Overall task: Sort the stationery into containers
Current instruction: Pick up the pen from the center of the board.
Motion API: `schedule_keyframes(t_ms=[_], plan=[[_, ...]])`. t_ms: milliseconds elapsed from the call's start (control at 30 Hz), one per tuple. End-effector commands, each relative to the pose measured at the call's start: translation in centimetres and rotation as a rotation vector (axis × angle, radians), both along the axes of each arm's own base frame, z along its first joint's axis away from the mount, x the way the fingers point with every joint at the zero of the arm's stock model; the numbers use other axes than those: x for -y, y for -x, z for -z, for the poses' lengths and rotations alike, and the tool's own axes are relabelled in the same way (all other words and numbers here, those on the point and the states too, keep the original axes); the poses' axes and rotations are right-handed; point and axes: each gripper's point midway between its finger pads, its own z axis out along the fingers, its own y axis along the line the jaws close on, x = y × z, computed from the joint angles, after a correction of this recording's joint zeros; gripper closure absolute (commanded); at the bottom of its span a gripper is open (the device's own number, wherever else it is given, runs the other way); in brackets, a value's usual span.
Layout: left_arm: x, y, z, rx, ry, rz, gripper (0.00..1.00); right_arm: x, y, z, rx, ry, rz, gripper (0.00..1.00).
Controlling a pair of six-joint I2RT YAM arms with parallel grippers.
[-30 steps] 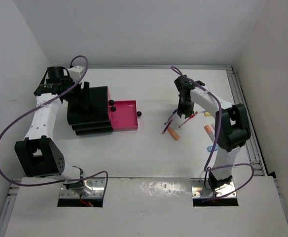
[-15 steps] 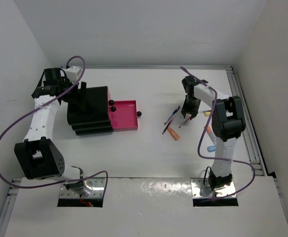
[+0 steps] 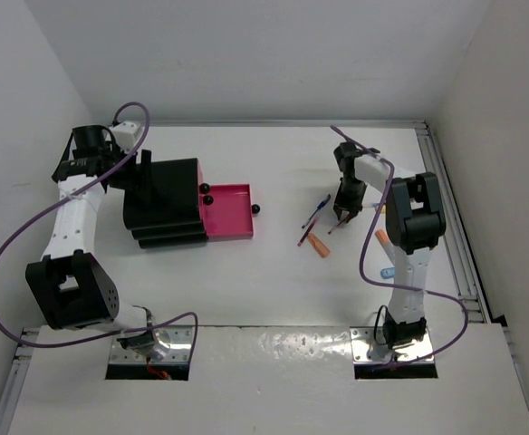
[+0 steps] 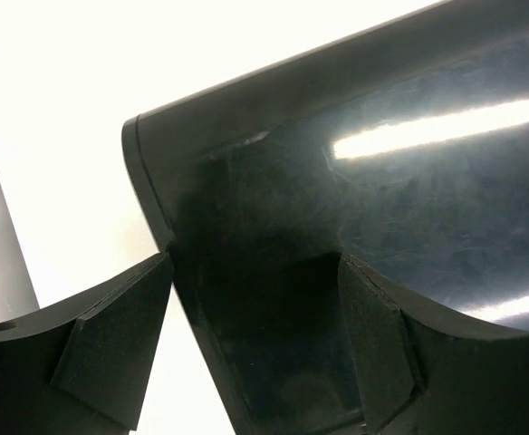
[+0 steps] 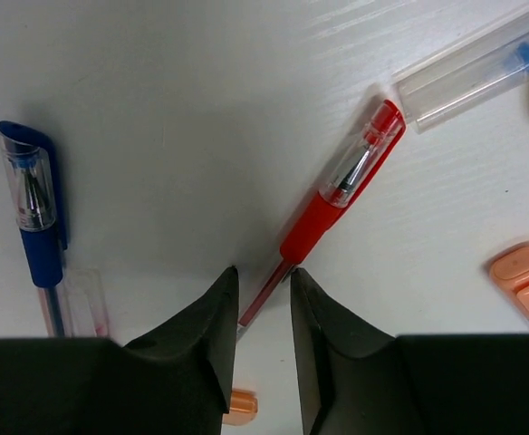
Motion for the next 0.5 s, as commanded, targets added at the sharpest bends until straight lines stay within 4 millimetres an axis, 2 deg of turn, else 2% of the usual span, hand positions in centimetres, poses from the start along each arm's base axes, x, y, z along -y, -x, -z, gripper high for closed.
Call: schedule_keyframes(t_ms=[0,133,167,200,233,267,300,400,433,467], plan=[[-0.6,1.3,2.3,-0.094,0.016,-0.027,0.20,0.0,-0.3,1.1,-0.001,-0.006,-0.005,0.73],[-1.1,1.3,2.8,-0.105,0.021,-0.033,0.20,-1.4,-1.8,1.8,0.031,-0.077,-0.123,0.87],[-1.3,1.1,2.9,-0.103,0.022,-0.036,0.20,-1.8,-2.8,1.2,0.055,-0.088,-0.145,0.97],[-1.3,0.9,3.1,-0.103,0.029,-0.035,0.20,-2.6,-3.7,0.4,0.078,-0.112,-0.172,1.00],[-1.3,0.9,3.1,-0.104,0.033,-0.035,0.20,-2.9,-3.6,0.4,0.076,-0.111,-0.184,1.00],[-1.4,0.7,3.1,-0.102,0.035,-0.035,0.20,-3.9,-4.2,-0.6,0.101,-0.137,-0.206,1.00],[-1.5,0.6,3.2,-0.104,0.039,-0.037,0.20,-5.0,-4.3,-1.2,0.111,-0.144,-0.237,1.00],[-1.4,0.2,2.8,-0.093,0.051,-0.033,0.21,-8.2,-4.5,-4.6,0.173,-0.170,-0.311,1.00],[-1.5,0.1,2.7,-0.089,0.052,-0.033,0.21,-9.3,-5.1,-6.7,0.225,-0.192,-0.326,1.00],[-1.4,0.0,2.4,-0.078,0.052,-0.025,0.21,-11.1,-5.0,-7.8,0.258,-0.207,-0.369,1.00]])
